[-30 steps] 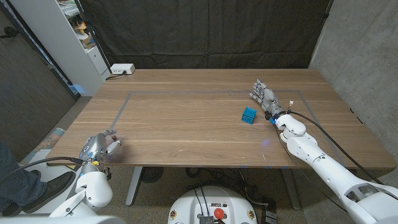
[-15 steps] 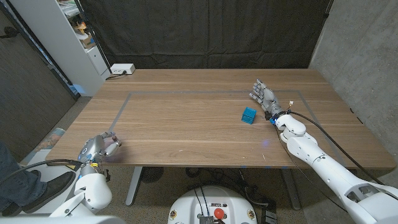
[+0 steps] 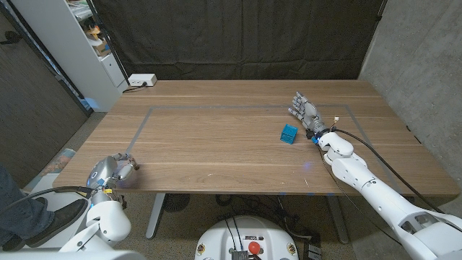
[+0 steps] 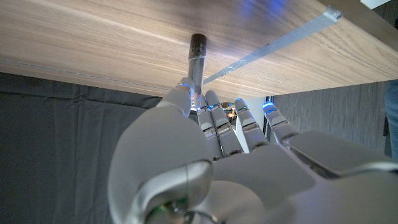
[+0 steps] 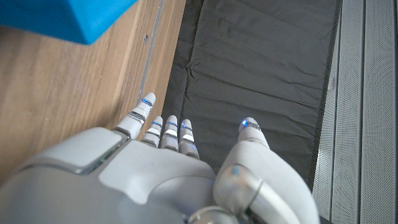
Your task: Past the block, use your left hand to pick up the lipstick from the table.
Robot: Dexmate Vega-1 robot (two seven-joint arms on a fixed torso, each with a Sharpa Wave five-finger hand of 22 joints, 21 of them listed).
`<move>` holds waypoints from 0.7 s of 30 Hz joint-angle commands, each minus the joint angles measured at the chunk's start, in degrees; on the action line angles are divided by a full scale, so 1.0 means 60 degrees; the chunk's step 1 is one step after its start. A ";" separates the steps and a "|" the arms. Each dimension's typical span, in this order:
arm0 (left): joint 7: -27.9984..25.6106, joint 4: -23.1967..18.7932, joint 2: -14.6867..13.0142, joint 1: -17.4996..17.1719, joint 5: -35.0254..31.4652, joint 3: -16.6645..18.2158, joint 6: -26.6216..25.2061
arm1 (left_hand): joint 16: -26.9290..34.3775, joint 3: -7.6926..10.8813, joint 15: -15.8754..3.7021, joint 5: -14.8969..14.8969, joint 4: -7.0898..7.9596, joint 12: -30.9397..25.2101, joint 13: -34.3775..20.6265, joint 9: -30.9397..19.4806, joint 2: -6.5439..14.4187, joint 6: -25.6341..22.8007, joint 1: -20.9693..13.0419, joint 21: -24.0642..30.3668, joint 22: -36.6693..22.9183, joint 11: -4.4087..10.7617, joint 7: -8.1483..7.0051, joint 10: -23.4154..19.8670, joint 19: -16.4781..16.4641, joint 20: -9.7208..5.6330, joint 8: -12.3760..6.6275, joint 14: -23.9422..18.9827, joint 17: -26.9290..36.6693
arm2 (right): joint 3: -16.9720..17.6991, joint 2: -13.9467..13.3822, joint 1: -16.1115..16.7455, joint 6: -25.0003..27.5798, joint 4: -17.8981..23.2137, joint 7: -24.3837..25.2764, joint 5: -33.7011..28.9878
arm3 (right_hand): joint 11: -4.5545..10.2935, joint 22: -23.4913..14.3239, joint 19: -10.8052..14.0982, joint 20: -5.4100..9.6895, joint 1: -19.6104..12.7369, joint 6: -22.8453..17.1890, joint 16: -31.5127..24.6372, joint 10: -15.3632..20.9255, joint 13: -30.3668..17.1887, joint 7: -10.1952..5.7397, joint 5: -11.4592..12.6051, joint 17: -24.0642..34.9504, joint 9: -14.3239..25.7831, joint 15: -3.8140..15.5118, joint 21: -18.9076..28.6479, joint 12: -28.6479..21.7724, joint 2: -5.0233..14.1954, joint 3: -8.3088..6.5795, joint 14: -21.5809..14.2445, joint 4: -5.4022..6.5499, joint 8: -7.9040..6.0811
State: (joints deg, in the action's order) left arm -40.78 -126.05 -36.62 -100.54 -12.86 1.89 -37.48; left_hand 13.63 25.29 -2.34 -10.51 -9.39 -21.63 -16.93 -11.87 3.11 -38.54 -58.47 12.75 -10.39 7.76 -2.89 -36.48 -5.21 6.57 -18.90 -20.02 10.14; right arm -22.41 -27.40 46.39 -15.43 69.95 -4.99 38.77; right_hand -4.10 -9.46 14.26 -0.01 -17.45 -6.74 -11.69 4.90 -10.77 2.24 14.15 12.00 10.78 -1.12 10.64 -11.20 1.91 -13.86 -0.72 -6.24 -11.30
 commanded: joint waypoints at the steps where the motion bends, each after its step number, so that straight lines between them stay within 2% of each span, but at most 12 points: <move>1: -0.0005 0.0098 -0.0063 0.0174 0.0094 -0.0135 -0.0067 | 0.0091 -0.0076 -0.0052 -0.0019 0.0008 -0.0075 -0.0054 -0.0034 0.0002 -0.0202 -0.0099 0.0078 -0.0023 0.0032 0.0000 -0.0199 -0.0082 0.0050 -0.0098 -0.0170 0.0020 | -0.0037 0.0032 -0.0085 0.0042 -0.0101 0.0010 -0.0044 | 0.0034 -0.0040 -0.0055 -0.0017 -0.0076 -0.0022 -0.0032 -0.0013 -0.0032 -0.0016 0.0067 0.0023 0.0014 -0.0053 0.0012 -0.0002 0.0043 0.0014 -0.0034 -0.0046 0.0030; 10: -0.0059 0.0119 -0.0111 0.0267 0.0145 -0.0225 -0.0094 | 0.0111 -0.0133 -0.0127 -0.0018 0.0010 -0.0098 -0.0092 -0.0027 -0.0009 -0.0428 -0.0147 0.0063 -0.0020 0.0089 -0.0048 -0.0392 -0.0113 0.0062 -0.0166 -0.0317 0.0020 | -0.0005 0.0013 -0.0054 0.0004 -0.0104 0.0012 -0.0032 | 0.0029 -0.0040 -0.0060 -0.0017 -0.0074 -0.0028 -0.0039 -0.0011 -0.0032 -0.0006 0.0067 0.0025 0.0014 -0.0052 0.0013 -0.0004 0.0048 0.0015 -0.0053 -0.0046 0.0026; 21: -0.0150 0.0071 -0.0157 0.0260 0.0171 -0.0200 -0.0034 | 0.0118 -0.0202 -0.0138 -0.0013 0.0018 -0.0097 -0.0127 -0.0019 -0.0050 -0.0571 -0.0163 0.0041 -0.0020 0.0080 -0.0050 -0.0519 -0.0120 0.0093 -0.0201 -0.0432 0.0014 | 0.0106 -0.0151 0.0141 0.0001 0.0253 0.0134 -0.0009 | 0.0023 -0.0040 -0.0054 -0.0019 -0.0076 -0.0029 -0.0042 -0.0012 -0.0032 0.0004 0.0068 0.0025 0.0014 -0.0038 0.0019 -0.0005 0.0048 0.0017 -0.0065 -0.0051 0.0025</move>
State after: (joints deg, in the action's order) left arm -41.20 -125.41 -37.25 -99.13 -11.99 0.71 -37.86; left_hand 14.00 24.32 -2.35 -10.51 -9.41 -21.84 -17.46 -11.85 2.80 -41.20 -58.77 12.75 -10.40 8.29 -3.07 -39.17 -5.49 6.87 -19.73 -22.06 10.15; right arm -22.37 -27.55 46.32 -15.27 69.83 -4.77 38.61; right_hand -4.10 -9.46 14.04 -0.22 -17.45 -6.75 -11.69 4.90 -10.77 2.24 14.15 12.00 10.78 -1.12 10.64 -11.20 1.91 -13.69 -0.71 -6.41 -11.30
